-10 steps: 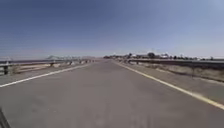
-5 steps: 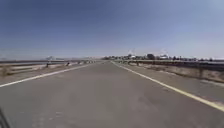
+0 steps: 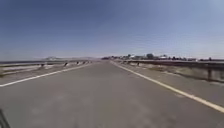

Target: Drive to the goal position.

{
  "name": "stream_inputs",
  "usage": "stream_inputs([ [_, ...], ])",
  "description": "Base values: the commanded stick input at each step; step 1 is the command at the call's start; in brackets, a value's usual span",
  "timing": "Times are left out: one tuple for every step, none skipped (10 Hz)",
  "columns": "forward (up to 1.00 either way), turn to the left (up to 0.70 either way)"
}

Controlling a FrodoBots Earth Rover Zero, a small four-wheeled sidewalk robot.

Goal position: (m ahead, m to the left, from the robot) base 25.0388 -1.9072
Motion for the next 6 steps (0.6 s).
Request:
stream_inputs([
  [1.00, 0.00],
  [1.00, 0.00],
  [1.00, 0.00],
  [1.00, 0.00],
  [1.00, 0.02],
  [1.00, 0.12],
])
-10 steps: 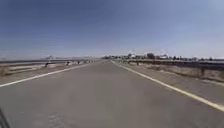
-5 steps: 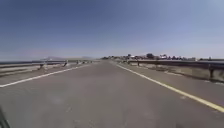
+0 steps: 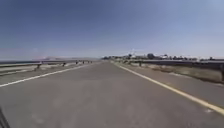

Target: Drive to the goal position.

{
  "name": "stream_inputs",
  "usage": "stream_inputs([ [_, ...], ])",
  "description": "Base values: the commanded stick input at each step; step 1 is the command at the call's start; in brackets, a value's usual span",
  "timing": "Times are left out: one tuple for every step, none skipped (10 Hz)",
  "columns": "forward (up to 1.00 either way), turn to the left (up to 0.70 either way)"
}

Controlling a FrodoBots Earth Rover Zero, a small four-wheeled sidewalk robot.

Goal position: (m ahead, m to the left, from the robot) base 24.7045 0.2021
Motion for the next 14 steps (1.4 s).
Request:
stream_inputs([
  [1.00, 0.22],
  [1.00, 0.00],
  [1.00, 0.00],
  [1.00, 0.00],
  [1.00, 0.00],
  [1.00, 0.00],
  [1.00, 0.00],
  [1.00, 0.00],
  [1.00, 0.07],
  [1.00, 0.19],
  [1.00, 0.23],
  [1.00, 0.10],
  [1.00, 0.00],
  [1.00, 0.00],
])
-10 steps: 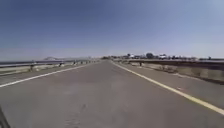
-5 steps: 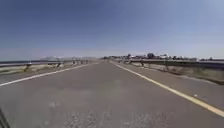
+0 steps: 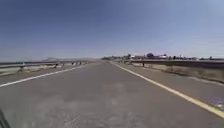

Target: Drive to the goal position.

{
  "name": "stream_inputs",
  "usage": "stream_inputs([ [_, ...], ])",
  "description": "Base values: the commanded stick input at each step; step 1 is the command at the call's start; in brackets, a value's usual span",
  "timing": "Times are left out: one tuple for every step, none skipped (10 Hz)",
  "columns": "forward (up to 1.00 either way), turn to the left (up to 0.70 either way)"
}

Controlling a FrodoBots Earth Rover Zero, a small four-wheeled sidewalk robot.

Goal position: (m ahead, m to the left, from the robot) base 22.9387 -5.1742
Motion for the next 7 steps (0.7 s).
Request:
stream_inputs([
  [1.00, 0.00],
  [1.00, 0.00],
  [1.00, 0.00],
  [1.00, 0.19],
  [1.00, 0.08],
  [1.00, 0.00],
  [1.00, 0.00],
])
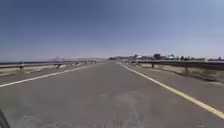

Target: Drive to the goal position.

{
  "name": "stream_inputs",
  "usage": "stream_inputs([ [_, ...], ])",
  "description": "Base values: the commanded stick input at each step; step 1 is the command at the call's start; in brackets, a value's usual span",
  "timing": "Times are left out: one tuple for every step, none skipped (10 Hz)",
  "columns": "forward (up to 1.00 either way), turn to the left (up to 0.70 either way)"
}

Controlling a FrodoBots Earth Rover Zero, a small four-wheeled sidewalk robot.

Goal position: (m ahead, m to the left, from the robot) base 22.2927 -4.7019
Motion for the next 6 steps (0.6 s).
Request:
stream_inputs([
  [1.00, 0.00],
  [1.00, 0.00],
  [1.00, 0.00],
  [1.00, 0.00],
  [1.00, 0.00],
  [1.00, 0.00],
])
